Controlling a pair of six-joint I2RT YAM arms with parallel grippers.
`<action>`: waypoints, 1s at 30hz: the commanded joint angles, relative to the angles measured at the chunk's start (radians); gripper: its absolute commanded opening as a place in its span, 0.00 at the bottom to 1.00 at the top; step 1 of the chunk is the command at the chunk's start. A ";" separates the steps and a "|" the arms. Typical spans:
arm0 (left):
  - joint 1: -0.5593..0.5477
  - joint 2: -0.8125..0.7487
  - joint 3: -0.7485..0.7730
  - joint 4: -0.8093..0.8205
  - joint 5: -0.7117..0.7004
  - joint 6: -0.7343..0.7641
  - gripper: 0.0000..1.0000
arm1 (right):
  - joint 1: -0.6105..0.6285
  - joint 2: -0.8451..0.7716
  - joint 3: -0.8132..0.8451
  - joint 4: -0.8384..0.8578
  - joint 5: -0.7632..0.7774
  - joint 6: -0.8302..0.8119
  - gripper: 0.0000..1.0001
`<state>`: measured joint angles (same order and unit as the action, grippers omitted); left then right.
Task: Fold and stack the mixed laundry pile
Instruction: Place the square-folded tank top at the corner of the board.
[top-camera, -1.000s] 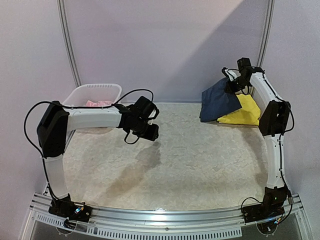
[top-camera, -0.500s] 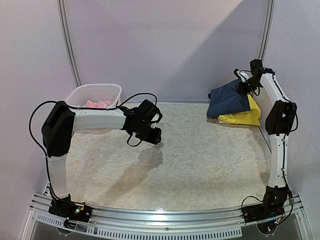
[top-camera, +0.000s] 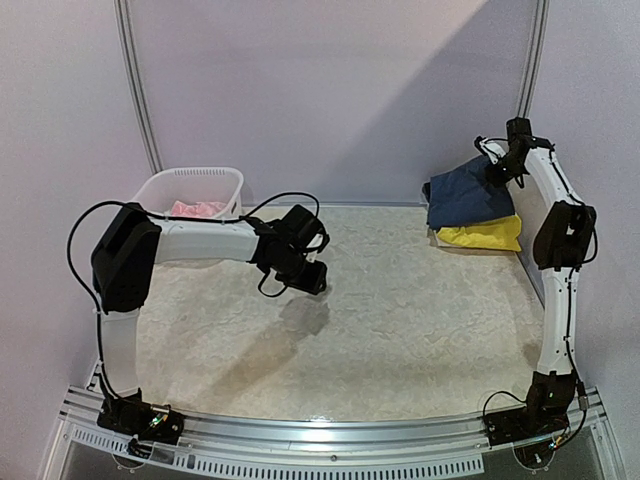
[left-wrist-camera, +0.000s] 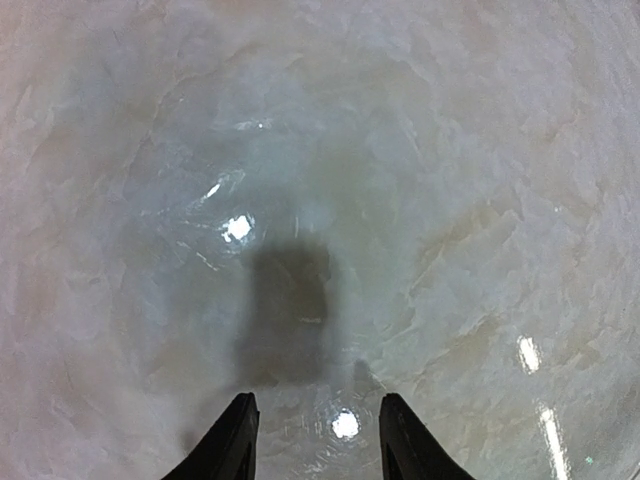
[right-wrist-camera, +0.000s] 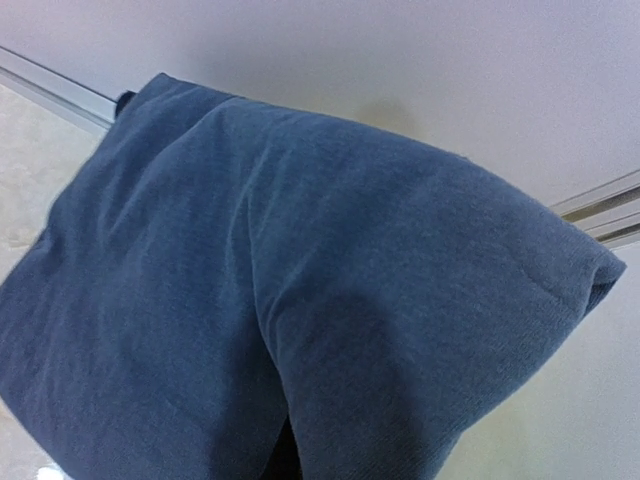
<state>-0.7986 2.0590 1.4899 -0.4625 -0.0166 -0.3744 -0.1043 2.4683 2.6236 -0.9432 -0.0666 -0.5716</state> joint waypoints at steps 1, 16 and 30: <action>-0.021 0.019 0.018 -0.017 0.009 0.005 0.43 | -0.023 0.053 0.023 0.077 0.110 -0.070 0.00; -0.025 0.001 0.030 -0.055 -0.020 0.023 0.42 | -0.042 0.103 0.002 0.178 0.213 -0.041 0.40; -0.015 -0.182 0.066 -0.107 -0.409 0.121 0.50 | -0.042 -0.522 -0.656 0.200 -0.267 0.160 0.90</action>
<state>-0.8108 2.0010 1.5139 -0.5640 -0.2501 -0.2955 -0.1444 2.1880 2.1994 -0.7753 -0.0994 -0.4866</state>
